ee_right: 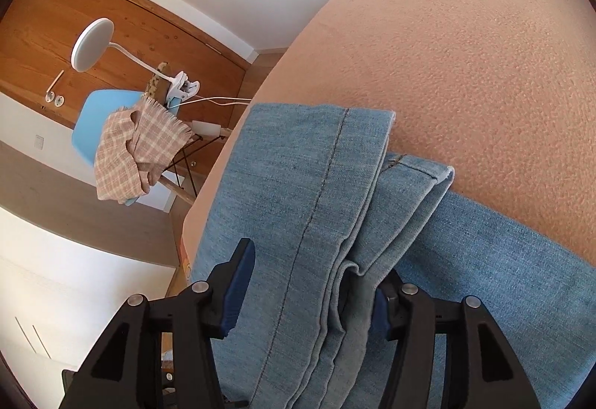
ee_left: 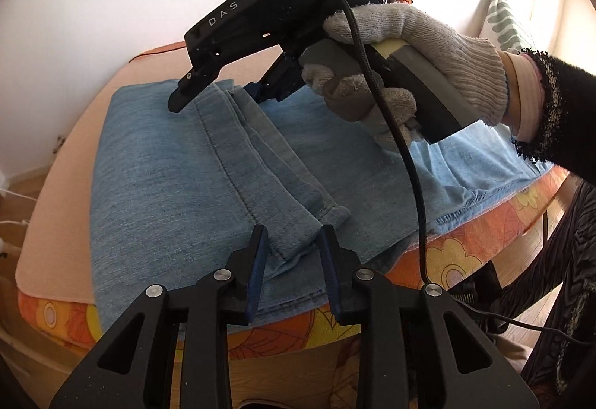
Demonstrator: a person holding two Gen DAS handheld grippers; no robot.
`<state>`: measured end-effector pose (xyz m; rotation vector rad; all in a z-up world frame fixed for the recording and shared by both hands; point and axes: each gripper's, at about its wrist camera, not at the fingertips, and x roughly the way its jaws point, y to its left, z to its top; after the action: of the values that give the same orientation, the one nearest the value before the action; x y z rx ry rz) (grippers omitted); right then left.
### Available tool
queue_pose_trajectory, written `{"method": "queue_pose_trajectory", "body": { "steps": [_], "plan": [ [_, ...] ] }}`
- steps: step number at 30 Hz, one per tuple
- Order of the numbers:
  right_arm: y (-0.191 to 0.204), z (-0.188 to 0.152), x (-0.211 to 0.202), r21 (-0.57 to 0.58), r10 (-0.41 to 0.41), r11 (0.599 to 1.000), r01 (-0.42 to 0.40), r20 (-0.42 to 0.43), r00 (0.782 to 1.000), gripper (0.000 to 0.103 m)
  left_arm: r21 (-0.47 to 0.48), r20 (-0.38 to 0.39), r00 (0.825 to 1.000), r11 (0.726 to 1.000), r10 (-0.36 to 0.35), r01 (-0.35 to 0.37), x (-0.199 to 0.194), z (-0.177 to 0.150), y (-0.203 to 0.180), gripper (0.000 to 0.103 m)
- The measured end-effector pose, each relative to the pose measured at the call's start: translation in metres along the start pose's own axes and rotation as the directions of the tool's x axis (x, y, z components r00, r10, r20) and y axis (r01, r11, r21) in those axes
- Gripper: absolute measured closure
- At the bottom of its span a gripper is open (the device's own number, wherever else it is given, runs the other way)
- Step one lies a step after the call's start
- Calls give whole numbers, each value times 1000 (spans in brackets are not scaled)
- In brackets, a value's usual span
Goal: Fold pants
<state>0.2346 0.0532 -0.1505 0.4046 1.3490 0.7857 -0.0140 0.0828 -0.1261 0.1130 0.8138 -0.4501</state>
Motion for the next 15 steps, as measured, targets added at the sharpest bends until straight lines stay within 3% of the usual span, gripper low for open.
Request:
{"method": "queue_pose_trajectory", "body": {
  "steps": [1,3,8,11,15],
  "plan": [
    [0,1,1,3,3,1000,-3,0,1000,44,13,7,1000,1000,0,0,1,0,-1,93],
    [0,1,1,8,7,1000,-7,2,1000,44,18,18,1000,1000,-14,13,2,2,-3,96],
    [0,2,2,6,4,1000,-4,0,1000,44,-114,67,992,987,-108,115,2,10,8,99],
    [-1,3,3,2,8,1000,-8,-5,1000,45,-42,24,994,993,-106,107,14,10,-11,101],
    [-3,5,4,-10,-11,1000,11,-15,1000,59,77,18,1000,997,-20,18,12,11,-34,97]
  ]
}}
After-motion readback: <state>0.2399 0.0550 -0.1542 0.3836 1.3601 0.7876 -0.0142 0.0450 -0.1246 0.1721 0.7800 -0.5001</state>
